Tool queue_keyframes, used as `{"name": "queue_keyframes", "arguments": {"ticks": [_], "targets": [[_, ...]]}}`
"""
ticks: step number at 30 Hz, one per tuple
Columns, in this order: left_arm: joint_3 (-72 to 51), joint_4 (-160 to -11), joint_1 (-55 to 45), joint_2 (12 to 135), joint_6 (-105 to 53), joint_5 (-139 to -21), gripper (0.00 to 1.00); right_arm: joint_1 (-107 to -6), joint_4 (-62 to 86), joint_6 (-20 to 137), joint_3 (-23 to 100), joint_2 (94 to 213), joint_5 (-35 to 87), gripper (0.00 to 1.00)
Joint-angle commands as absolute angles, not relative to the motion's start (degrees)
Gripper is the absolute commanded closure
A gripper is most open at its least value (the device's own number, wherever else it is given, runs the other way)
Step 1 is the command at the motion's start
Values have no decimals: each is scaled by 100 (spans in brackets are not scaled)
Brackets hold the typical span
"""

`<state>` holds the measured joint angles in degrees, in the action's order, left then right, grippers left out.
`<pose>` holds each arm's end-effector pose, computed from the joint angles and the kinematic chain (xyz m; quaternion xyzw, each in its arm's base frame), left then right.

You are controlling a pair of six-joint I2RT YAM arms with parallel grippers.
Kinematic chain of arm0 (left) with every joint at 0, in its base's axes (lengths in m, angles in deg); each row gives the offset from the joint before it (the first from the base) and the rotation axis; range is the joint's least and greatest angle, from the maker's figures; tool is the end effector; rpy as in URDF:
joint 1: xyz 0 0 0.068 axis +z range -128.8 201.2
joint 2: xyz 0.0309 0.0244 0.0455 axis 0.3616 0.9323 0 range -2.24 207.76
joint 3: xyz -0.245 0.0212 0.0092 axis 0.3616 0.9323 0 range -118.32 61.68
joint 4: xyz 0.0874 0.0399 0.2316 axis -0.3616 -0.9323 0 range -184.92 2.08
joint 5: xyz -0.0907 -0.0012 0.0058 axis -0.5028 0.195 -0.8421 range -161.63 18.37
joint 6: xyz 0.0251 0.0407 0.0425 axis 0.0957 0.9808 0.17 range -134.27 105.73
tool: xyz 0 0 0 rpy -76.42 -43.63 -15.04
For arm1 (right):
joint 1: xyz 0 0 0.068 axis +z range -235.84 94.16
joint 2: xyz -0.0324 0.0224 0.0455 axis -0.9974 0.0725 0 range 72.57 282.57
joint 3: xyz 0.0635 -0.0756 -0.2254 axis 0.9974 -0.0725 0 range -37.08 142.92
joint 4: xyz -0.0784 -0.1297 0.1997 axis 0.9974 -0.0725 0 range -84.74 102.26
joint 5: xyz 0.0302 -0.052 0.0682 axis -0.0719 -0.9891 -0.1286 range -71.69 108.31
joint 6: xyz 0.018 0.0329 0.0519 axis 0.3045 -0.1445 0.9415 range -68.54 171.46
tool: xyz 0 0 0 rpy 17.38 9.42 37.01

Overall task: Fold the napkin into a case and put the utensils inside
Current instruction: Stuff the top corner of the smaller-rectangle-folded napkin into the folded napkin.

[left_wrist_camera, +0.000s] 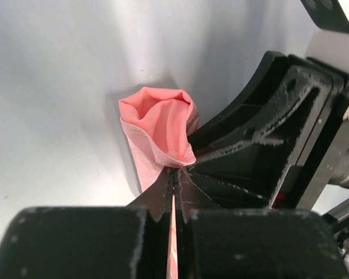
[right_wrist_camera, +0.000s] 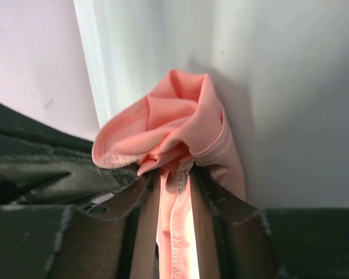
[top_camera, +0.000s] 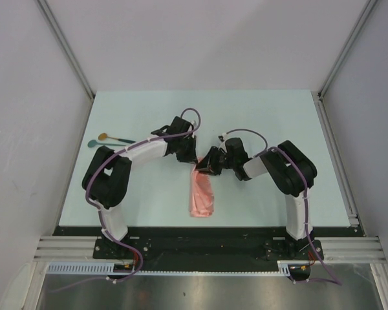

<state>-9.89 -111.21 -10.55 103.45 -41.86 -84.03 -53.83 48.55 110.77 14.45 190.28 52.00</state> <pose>0.3148 -0.2073 0.1566 0.0649 0.9525 -0.2281 0.1911 0.3068 0.2243 0.0758 0.0544 0.8393 0.5181 0.1556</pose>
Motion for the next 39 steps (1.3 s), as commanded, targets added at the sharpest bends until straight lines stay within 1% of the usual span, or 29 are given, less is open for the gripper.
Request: {"name": "queue_keyframes", "arguments": {"ticks": [1, 3, 8, 17, 24, 27, 28, 30, 31, 34, 39], "targets": [[-916, -10989, -1000, 10068, -4388, -8578, 100, -5165, 4128, 10192, 1285, 18561, 5136, 65], [-863, -10954, -939, 10050, -4406, -8639, 100, -5148, 3820, 9903, 1285, 18420, 5057, 61], [-837, -10954, -877, 10024, -4389, -8675, 100, -5183, 3669, 9646, 1293, 18208, 5047, 59], [-836, -10945, -868, 10033, -4371, -8719, 100, -5376, 3827, 9664, 1328, 18076, 5171, 58], [-837, -10954, -868, 10059, -4354, -8727, 100, -5552, 4038, 9743, 1320, 18102, 5294, 60], [-836, -10954, -868, 10050, -4345, -8727, 100, -5622, 4213, 9857, 1337, 18216, 5364, 66], [-836, -10954, -860, 10059, -4345, -8727, 100, -5640, 4283, 9883, 1346, 18278, 5434, 74], [-854, -10963, -860, 10068, -4336, -8727, 100, -5640, 4346, 9875, 1372, 18304, 5443, 81], [-854, -10971, -860, 10059, -4336, -8727, 100, -5657, 4320, 9857, 1407, 18357, 5417, 88], [-854, -10972, -860, 10050, -4327, -8736, 100, -5666, 4240, 9796, 1530, 18471, 5408, 96], [-880, -10980, -860, 10059, -4318, -8789, 100, -5614, 4056, 9594, 1759, 18665, 5320, 98]]}}
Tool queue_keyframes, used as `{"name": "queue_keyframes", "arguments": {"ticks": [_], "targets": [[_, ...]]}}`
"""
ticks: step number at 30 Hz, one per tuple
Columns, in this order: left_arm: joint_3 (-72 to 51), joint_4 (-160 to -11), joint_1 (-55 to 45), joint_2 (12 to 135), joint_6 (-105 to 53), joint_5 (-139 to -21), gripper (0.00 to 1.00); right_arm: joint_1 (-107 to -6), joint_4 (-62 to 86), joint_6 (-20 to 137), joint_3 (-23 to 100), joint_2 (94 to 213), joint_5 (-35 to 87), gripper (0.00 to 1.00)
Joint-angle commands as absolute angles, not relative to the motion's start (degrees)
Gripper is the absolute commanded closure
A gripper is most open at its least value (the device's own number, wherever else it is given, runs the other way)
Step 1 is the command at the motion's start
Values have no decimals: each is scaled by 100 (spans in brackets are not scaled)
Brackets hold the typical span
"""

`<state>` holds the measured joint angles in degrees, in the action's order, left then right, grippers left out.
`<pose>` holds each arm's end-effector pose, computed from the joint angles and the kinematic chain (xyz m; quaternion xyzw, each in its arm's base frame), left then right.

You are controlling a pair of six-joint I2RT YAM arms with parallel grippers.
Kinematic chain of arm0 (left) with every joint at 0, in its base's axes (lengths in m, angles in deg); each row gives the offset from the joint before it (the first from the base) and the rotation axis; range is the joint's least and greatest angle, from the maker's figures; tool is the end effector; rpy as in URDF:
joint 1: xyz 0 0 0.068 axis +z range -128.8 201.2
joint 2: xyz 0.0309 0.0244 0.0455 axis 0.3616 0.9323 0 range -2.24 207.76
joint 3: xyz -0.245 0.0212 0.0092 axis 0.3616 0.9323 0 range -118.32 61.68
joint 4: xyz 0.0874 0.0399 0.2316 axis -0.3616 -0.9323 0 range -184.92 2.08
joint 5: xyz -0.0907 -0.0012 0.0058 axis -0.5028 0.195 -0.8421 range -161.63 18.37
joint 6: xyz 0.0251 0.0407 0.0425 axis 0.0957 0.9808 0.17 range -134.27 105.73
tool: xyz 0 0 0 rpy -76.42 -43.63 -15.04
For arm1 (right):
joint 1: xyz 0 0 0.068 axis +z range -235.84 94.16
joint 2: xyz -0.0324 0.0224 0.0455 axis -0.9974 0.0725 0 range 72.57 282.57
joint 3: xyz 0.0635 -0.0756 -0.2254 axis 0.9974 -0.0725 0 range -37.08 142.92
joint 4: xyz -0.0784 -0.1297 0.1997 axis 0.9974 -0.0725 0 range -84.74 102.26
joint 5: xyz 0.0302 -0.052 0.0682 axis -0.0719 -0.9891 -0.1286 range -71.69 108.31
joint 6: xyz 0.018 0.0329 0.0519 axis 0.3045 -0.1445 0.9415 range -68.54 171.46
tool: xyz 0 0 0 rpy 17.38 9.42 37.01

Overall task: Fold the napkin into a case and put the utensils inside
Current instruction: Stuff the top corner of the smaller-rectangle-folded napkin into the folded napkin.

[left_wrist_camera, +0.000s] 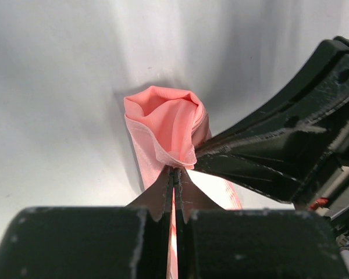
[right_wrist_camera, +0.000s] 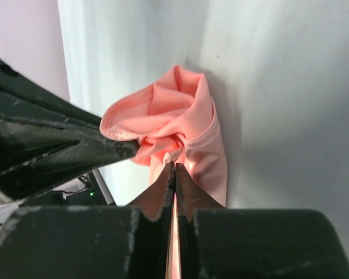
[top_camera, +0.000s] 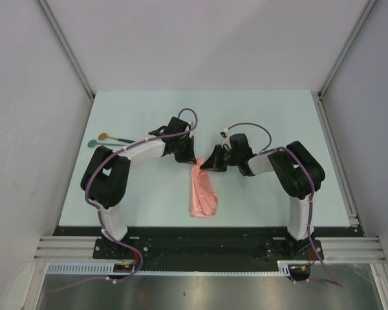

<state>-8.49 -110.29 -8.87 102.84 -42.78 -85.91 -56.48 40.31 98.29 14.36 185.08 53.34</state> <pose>0.3169 -0.1976 0.1546 0.0480 0.9515 -0.2407 0.1854 0.3103 0.2073 0.0940 -0.0147 0.8503 0.4888 0.1948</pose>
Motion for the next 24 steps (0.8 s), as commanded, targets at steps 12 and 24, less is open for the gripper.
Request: {"name": "queue_keyframes", "arguments": {"ticks": [12, 24], "targets": [[-854, -10936, -886, 10103, -4362, -8885, 100, -5324, 4213, 9953, 2181, 19051, 5224, 100], [-766, -11033, -939, 10243, -4591, -8639, 100, -5104, 7870, 12064, 950, 19473, 3747, 100]]}}
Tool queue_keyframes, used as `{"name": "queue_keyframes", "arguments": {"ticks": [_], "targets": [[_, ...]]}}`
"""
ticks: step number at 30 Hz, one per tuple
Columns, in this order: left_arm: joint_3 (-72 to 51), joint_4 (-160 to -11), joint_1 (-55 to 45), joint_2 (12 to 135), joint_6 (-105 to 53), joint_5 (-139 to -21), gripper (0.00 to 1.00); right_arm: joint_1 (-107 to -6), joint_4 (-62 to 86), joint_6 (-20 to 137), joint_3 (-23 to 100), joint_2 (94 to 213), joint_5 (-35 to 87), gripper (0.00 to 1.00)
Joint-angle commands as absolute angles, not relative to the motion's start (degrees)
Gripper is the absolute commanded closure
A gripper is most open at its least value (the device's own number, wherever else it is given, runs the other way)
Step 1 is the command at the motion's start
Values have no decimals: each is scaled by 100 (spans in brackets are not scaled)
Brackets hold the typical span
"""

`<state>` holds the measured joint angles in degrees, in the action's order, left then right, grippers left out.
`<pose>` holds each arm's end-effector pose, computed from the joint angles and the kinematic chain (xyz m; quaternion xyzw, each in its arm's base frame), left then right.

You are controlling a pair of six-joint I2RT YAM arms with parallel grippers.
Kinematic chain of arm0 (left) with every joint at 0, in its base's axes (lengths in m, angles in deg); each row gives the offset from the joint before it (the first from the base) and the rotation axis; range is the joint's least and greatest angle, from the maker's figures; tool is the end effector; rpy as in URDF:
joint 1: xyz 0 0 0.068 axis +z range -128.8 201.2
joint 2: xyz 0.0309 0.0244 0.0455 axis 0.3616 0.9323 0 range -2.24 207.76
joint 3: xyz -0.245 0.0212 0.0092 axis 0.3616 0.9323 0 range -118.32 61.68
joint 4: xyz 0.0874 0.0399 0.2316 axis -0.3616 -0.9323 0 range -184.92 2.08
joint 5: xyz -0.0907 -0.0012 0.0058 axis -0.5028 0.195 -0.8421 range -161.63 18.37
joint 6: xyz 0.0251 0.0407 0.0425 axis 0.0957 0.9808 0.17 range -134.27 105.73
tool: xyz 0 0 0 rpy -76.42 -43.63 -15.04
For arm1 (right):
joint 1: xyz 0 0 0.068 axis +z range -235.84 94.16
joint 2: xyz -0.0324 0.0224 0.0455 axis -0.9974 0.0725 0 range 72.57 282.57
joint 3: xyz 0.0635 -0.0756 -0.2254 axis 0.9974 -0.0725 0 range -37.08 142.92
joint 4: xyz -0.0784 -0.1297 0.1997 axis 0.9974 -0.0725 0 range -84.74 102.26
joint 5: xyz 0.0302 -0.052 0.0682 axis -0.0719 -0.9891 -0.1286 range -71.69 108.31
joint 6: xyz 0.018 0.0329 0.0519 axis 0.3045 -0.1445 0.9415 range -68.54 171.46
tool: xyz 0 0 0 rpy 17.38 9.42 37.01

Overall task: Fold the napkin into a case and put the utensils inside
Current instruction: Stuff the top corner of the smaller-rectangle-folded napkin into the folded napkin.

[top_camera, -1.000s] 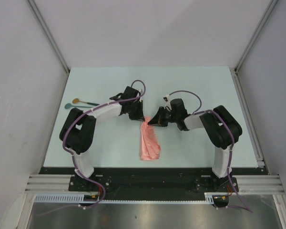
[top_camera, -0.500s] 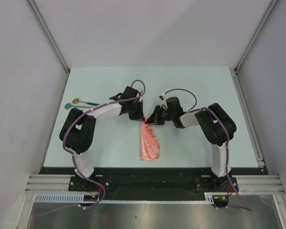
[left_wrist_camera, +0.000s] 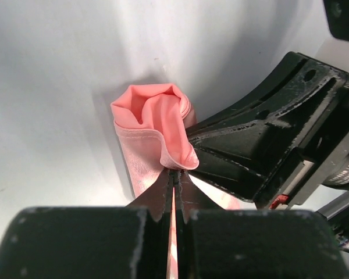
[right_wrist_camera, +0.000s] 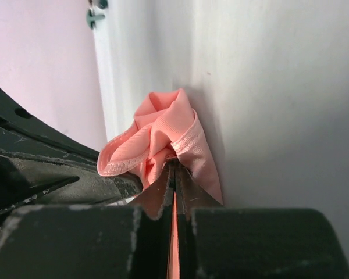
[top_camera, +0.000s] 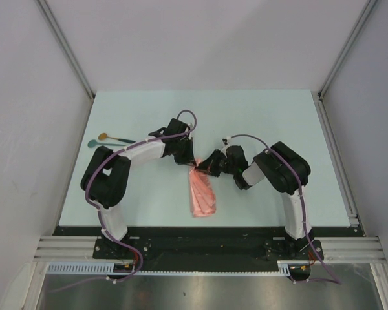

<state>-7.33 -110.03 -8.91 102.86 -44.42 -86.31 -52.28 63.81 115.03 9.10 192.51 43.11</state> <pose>0.3136 -0.1964 0.1490 0.0347 0.9539 -0.2427 0.1733 0.2977 0.2225 0.0658 0.0941 0.8141 0.5262 0.2268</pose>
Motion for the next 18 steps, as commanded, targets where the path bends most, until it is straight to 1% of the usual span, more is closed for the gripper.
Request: {"name": "queue_keyframes", "arguments": {"ticks": [1, 6, 8, 9, 10, 13, 16, 18], "targets": [[-784, -11042, -930, 10287, -4600, -8639, 100, -5095, 7809, 11941, 1107, 19508, 3747, 100], [-801, -10945, -939, 10375, -4670, -8719, 100, -5033, 7782, 11878, 1302, 19816, 3949, 100], [-889, -10963, -921, 10437, -4653, -8719, 98, -5042, 8168, 12072, 1215, 19878, 4080, 100], [-933, -10998, -895, 10472, -4652, -8719, 96, -5033, 8178, 12063, 1188, 19869, 4107, 100], [-968, -11007, -877, 10490, -4635, -8719, 89, -5016, 7978, 12020, 1171, 19825, 4116, 100], [-1065, -11024, -798, 10507, -4635, -8736, 75, -5025, 7783, 11817, 1013, 19641, 4195, 99], [-1170, -11033, -719, 10560, -4626, -8798, 76, -5016, 7319, 11580, 977, 19439, 4371, 100], [-1258, -11077, -675, 10656, -4608, -8877, 79, -5025, 7072, 11370, 968, 19360, 4503, 99]]}}
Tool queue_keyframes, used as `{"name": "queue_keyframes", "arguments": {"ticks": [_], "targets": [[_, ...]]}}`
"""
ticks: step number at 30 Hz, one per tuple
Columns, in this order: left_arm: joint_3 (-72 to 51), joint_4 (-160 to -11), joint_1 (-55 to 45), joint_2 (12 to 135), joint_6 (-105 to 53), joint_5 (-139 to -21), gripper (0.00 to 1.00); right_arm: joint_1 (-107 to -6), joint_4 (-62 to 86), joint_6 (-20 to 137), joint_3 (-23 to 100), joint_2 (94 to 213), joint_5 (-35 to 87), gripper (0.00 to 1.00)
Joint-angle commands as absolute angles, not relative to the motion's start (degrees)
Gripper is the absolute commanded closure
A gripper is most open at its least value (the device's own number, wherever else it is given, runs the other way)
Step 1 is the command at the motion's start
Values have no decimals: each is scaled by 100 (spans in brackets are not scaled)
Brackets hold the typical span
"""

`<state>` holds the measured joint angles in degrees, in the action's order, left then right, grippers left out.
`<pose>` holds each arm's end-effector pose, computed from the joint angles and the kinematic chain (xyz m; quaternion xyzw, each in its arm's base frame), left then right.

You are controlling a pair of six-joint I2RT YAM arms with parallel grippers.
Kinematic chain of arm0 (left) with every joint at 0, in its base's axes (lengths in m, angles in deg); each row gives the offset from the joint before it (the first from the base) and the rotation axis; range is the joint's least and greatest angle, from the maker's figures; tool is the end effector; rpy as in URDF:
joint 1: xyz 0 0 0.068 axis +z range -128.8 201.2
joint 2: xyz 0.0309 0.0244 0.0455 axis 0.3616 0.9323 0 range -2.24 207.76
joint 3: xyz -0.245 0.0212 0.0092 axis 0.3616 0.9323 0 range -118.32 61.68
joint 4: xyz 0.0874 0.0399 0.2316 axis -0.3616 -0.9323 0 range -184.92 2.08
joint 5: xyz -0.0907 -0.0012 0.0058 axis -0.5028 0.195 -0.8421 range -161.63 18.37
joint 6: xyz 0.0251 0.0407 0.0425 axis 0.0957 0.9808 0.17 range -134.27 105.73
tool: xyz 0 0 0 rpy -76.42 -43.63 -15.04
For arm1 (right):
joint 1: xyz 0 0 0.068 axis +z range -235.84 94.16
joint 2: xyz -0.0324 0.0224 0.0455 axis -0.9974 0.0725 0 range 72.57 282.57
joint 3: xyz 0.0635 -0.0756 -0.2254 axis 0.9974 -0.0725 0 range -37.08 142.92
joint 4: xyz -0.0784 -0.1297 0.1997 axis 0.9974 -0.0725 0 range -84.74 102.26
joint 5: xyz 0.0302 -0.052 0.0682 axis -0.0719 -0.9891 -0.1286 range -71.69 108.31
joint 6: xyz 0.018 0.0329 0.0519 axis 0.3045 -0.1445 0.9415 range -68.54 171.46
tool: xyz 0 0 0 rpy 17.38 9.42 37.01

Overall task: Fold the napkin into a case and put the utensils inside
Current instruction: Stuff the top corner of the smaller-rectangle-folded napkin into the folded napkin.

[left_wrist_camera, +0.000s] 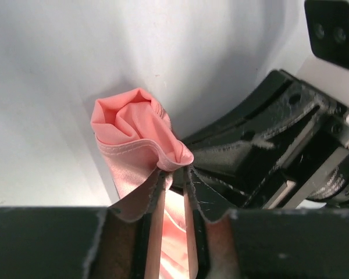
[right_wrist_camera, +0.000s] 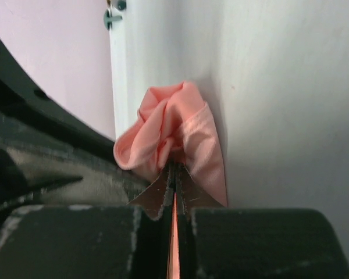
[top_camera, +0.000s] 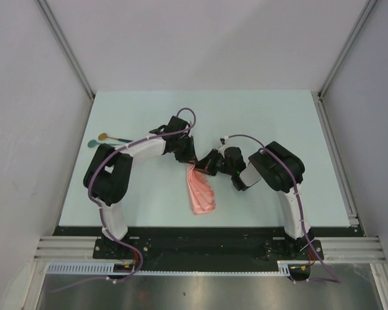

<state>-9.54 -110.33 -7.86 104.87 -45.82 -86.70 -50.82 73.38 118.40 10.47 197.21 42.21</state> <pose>0.3240 -0.1948 0.1474 0.0151 0.9542 -0.2455 0.1701 0.2994 0.2344 0.0608 0.0949 0.7854 0.5616 0.2424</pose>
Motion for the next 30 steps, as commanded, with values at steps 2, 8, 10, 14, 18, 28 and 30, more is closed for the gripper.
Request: {"name": "queue_keyframes", "arguments": {"ticks": [2, 8, 10, 14, 18, 28, 30], "targets": [[-1302, -11112, -658, 10718, -4591, -8868, 82, -5025, 6755, 11229, 977, 19202, 4608, 99], [-1179, -11059, -622, 10780, -4635, -8938, 89, -5033, 5569, 10412, 1021, 18587, 4582, 96], [-1179, -11094, -614, 10789, -4617, -8895, 89, -5051, 5085, 10114, 1100, 18490, 4591, 95], [-1004, -11025, -587, 10596, -4679, -8903, 89, -5060, 4873, 9928, 1109, 18419, 4547, 95], [-872, -11033, -587, 10323, -4687, -8886, 77, -5086, 4926, 9954, 1109, 18515, 4547, 95], [-986, -11068, -517, 10700, -4723, -9026, 90, -4946, 4592, 9831, 1082, 18358, 4433, 96], [-968, -11060, -517, 10762, -4766, -8913, 92, -4850, 4469, 9822, 1109, 18340, 4363, 96]]}}
